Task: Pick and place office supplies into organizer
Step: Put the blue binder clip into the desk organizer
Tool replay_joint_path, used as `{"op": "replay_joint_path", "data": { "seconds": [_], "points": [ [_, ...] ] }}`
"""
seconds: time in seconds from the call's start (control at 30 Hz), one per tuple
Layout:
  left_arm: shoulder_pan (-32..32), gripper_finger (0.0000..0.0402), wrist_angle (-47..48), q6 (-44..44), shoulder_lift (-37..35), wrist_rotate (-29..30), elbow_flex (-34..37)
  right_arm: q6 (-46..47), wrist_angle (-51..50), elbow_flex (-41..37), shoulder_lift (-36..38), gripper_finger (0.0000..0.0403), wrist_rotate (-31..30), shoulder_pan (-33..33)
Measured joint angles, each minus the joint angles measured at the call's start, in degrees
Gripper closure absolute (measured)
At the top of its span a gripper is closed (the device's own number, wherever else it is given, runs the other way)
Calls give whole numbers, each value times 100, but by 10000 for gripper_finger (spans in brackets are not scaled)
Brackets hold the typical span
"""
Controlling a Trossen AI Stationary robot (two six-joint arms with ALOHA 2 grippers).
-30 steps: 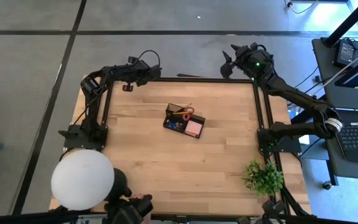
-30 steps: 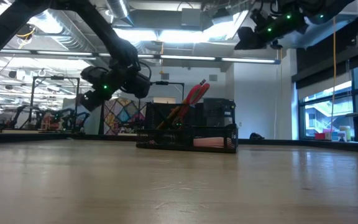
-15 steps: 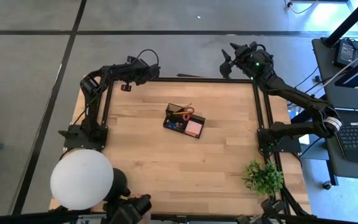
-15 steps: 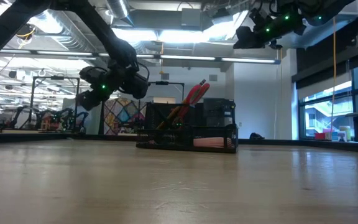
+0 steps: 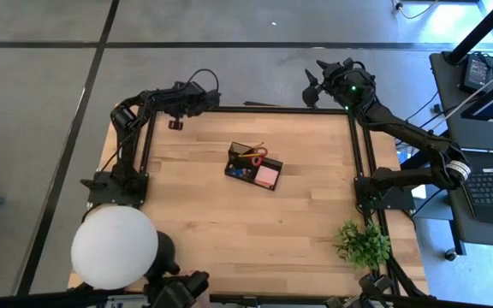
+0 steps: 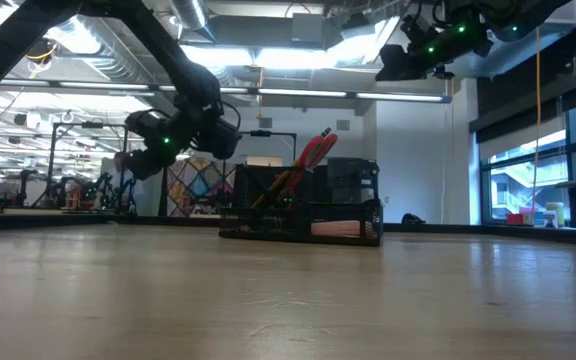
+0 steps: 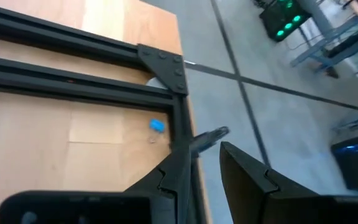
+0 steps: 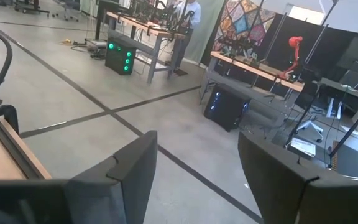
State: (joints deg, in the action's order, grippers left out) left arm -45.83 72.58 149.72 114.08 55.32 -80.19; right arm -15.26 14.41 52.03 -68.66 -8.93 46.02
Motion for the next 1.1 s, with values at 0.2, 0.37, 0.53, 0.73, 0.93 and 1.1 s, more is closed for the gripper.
{"op": "replay_joint_path", "data": {
  "seconds": [0.2,0.37,0.53,0.73,0.93,1.1],
  "points": [
    [-1,320,263,309,0,-554,115,1,-19,-2,0,175,0,0],
    [-10,320,299,858,2,-1141,235,2,-18,-2,0,175,2,0],
    [-139,320,299,958,2,-1259,237,90,-19,-2,0,175,2,-2],
    [-355,320,369,968,2,-1352,238,150,-17,-1,0,175,2,-2],
    [-559,320,365,1021,2,-1487,239,146,-17,-2,0,175,4,-2],
    [-759,320,367,1019,2,-1624,239,142,-19,-2,0,175,4,-2]
  ]
}}
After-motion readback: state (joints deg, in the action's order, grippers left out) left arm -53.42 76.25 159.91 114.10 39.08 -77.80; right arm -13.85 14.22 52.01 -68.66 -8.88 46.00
